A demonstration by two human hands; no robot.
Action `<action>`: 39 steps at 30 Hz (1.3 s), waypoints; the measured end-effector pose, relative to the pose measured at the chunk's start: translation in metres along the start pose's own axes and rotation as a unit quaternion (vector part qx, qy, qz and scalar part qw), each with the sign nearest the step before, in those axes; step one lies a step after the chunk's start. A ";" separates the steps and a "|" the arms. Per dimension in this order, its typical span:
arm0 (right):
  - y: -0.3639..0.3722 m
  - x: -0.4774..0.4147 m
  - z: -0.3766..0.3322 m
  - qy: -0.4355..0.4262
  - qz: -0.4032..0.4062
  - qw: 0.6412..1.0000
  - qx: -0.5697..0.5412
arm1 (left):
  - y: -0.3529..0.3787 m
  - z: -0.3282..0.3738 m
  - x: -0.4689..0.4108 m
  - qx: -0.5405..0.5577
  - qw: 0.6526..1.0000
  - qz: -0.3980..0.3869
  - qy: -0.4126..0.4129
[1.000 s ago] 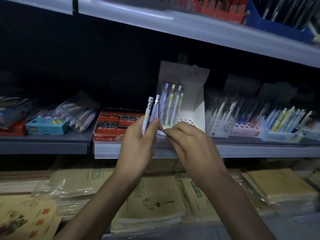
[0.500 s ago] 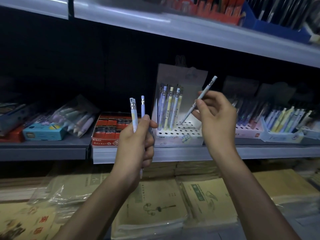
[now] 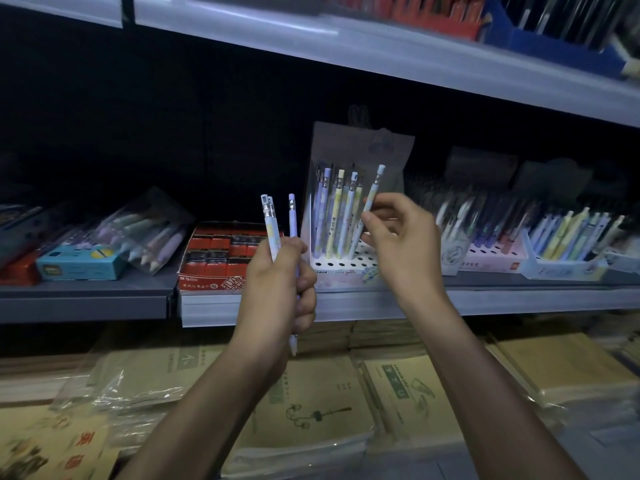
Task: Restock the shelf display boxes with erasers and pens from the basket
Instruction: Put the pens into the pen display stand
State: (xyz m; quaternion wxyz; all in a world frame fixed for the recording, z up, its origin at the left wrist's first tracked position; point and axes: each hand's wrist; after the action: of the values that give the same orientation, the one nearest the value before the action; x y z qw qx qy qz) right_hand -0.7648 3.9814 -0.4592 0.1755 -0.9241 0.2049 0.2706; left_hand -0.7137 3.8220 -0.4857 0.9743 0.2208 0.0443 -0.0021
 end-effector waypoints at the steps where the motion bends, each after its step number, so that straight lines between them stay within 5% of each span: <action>1: 0.002 0.001 0.004 0.006 -0.002 1.000 0.011 | 0.000 0.000 0.000 0.000 1.000 -0.005 0.001; 13: -0.001 0.017 -0.011 0.044 0.052 0.997 0.048 | 0.001 0.000 0.005 -0.033 0.997 -0.075 0.014; 18: -0.015 0.037 -0.040 0.161 -0.127 0.971 -0.120 | 0.006 -0.003 0.008 -0.072 0.993 -0.090 0.019; 28: -0.020 0.040 -0.043 0.202 -0.145 0.950 -0.188 | 0.002 0.000 0.013 -0.100 0.987 -0.125 0.010; 34: -0.022 0.030 -0.055 0.165 -0.102 0.954 -0.228 | -0.005 -0.001 0.009 -0.085 0.996 -0.037 -0.015; 39: -0.021 0.019 -0.067 0.030 0.000 0.983 -0.179 | -0.018 -0.002 0.001 -0.061 0.995 0.073 -0.010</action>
State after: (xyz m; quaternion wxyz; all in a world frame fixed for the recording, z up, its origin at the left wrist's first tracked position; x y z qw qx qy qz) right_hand -0.7113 3.9647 -0.4125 0.0007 -0.9482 0.1586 0.2751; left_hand -0.7131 3.8061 -0.4953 0.9839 0.1636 0.0185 0.0692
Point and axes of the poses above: each hand's wrist, its own x-axis away from the middle knuckle, its own y-axis out of the palm, z = x × y, and after that the axes turned 1 degree about z, right-handed
